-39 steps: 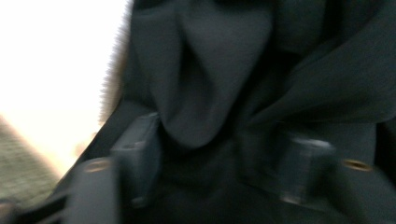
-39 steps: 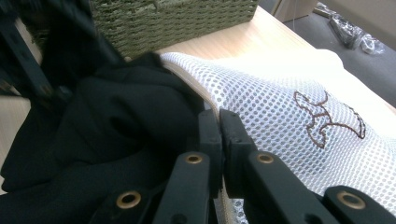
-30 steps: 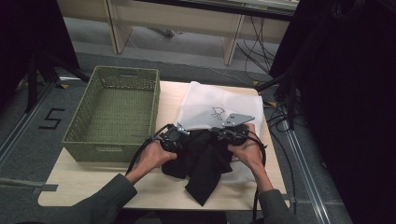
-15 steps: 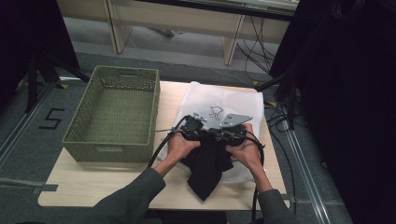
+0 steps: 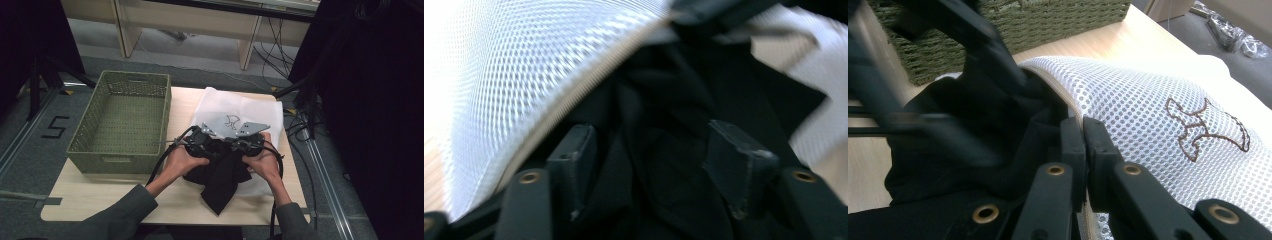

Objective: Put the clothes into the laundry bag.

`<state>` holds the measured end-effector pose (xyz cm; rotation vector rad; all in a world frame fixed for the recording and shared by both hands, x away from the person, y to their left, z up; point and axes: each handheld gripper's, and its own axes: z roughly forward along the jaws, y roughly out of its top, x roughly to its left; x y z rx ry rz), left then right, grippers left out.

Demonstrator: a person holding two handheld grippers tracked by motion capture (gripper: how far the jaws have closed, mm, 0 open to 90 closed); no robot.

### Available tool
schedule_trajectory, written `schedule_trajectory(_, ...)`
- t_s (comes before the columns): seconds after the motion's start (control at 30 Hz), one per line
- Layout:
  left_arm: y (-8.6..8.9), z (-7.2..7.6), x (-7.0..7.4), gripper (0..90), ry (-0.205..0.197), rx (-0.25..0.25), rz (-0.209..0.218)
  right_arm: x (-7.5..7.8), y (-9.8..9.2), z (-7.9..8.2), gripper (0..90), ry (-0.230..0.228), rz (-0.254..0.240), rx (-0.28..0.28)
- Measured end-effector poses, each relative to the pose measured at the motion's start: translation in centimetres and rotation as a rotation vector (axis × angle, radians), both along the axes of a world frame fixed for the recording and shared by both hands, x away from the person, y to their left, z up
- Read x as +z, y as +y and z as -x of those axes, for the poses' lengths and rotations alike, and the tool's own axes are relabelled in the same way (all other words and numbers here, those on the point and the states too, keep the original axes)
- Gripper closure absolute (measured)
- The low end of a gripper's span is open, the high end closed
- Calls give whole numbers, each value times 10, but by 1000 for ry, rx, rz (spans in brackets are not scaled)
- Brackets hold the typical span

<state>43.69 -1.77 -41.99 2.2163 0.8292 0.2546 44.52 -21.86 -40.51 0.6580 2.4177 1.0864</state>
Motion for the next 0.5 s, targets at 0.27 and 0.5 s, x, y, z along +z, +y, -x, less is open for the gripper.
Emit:
schedule_trajectory(0.27, 15, 43, 4, 257, -17, -58, -50, 1, -1, 0, 893, -3, -6, -5)
schedule_trajectory(0.5, -7, 51, -35, 257, -1, -97, -111, 1, 0, 0, 892, 0, -4, -6)
